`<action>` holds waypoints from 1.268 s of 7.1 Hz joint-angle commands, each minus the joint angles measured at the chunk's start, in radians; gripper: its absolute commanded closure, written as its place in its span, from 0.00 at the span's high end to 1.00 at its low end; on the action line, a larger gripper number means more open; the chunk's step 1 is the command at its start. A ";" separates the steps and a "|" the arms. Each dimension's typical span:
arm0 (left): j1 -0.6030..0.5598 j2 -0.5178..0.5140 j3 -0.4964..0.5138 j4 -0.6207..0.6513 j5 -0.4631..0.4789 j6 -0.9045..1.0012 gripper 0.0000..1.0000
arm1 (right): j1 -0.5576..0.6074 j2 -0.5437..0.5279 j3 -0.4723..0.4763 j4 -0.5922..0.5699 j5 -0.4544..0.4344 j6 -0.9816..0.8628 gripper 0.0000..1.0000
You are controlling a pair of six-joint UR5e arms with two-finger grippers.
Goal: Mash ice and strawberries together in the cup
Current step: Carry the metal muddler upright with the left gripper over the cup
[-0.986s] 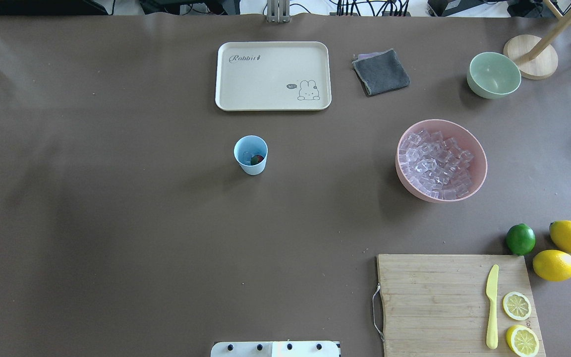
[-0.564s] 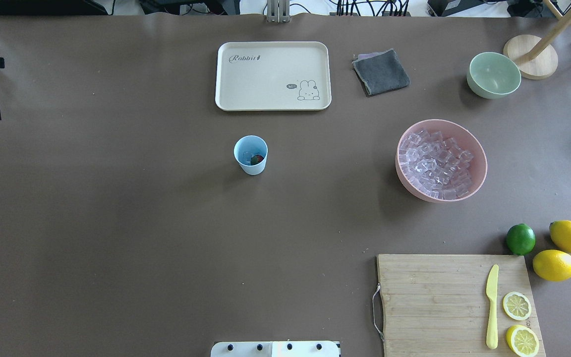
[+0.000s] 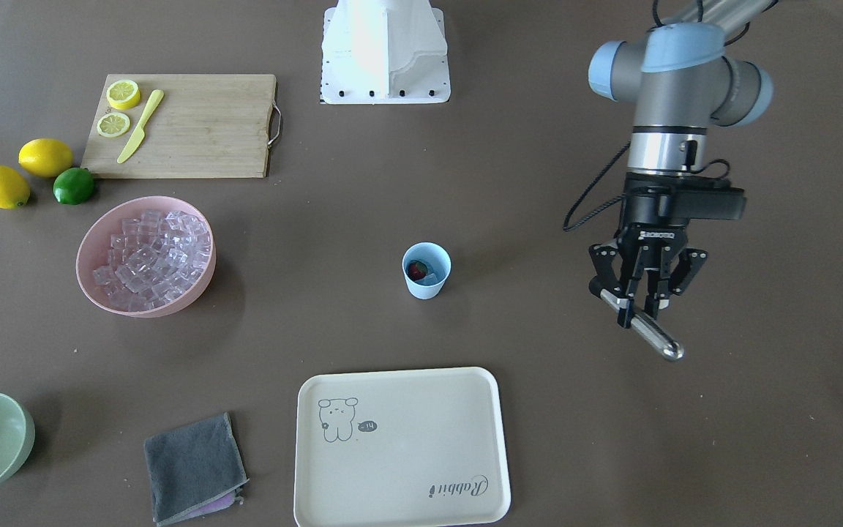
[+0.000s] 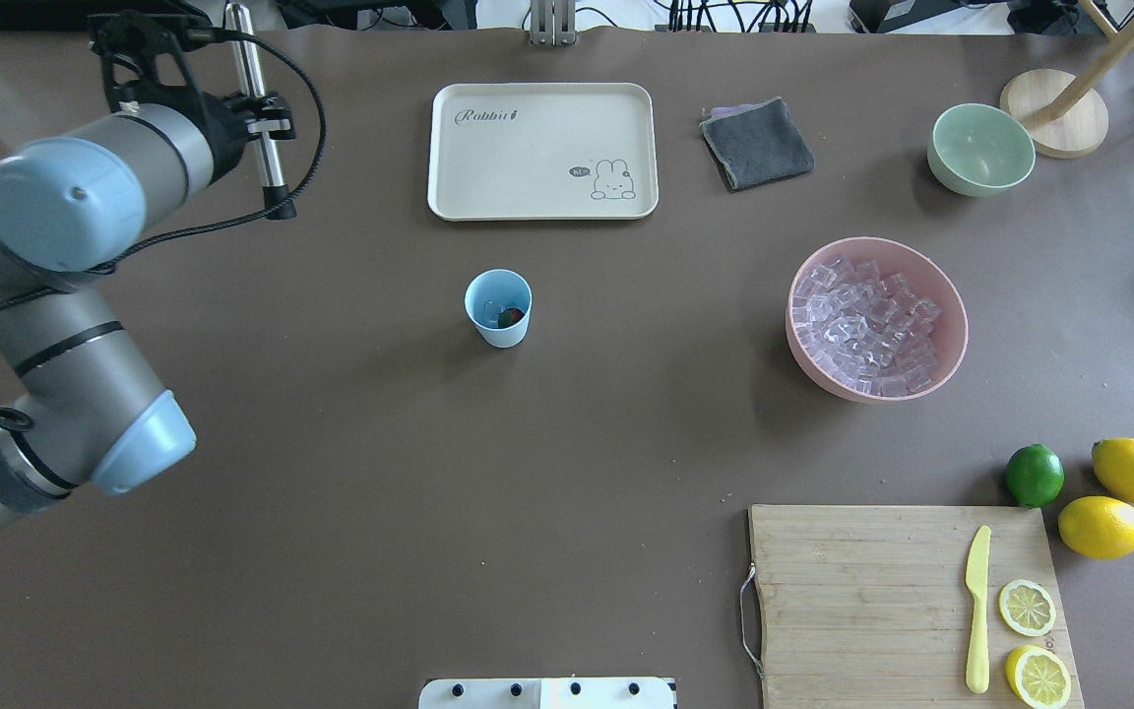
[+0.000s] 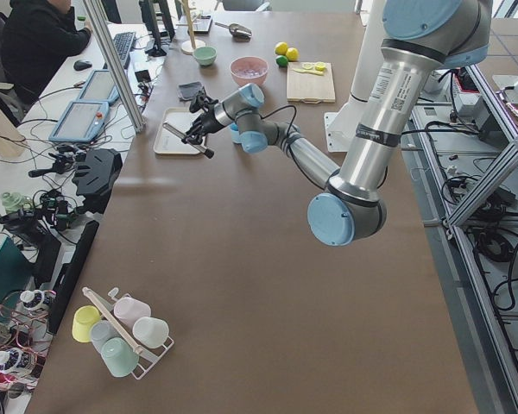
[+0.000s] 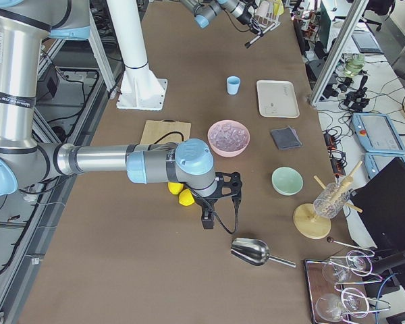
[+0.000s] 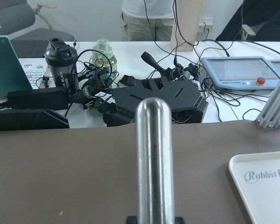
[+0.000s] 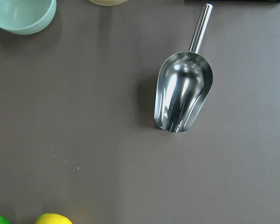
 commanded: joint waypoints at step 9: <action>0.377 -0.294 0.191 0.418 0.646 -0.428 0.27 | 0.005 -0.007 -0.006 -0.001 -0.003 0.000 1.00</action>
